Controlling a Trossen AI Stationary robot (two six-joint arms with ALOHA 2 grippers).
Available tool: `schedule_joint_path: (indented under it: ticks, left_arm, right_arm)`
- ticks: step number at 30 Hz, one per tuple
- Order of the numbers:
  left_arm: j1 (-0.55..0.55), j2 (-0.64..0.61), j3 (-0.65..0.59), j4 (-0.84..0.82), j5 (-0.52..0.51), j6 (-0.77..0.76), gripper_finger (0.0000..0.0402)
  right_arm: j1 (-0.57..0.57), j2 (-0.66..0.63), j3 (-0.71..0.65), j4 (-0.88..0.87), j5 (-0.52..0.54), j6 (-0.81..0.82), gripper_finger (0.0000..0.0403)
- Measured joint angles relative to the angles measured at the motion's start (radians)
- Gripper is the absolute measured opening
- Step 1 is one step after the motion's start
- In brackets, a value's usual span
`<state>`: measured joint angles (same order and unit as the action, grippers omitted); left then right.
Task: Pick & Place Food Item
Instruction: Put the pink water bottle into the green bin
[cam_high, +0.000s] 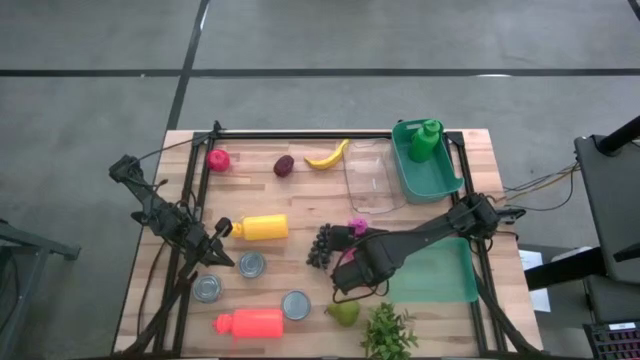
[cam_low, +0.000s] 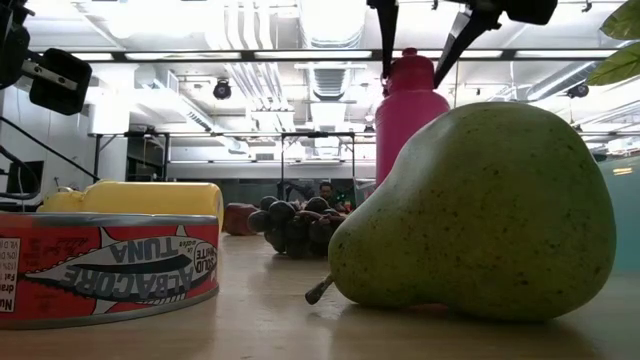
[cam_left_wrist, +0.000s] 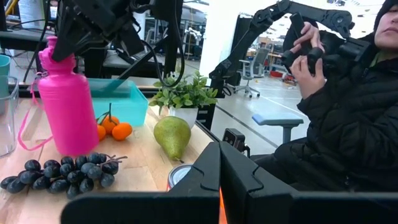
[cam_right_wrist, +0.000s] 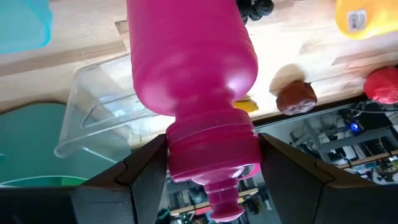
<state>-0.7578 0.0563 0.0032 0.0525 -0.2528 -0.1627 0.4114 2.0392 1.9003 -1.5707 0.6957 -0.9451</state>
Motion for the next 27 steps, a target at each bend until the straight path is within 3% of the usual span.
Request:
schedule_joint_path:
  ticks: [27]
  left_arm:
    - [0.000,0.000,0.000,0.000,0.000,0.000,0.0000]
  right_arm:
    - [-0.011,-0.002,-0.075,0.001,0.019,0.051,0.0231]
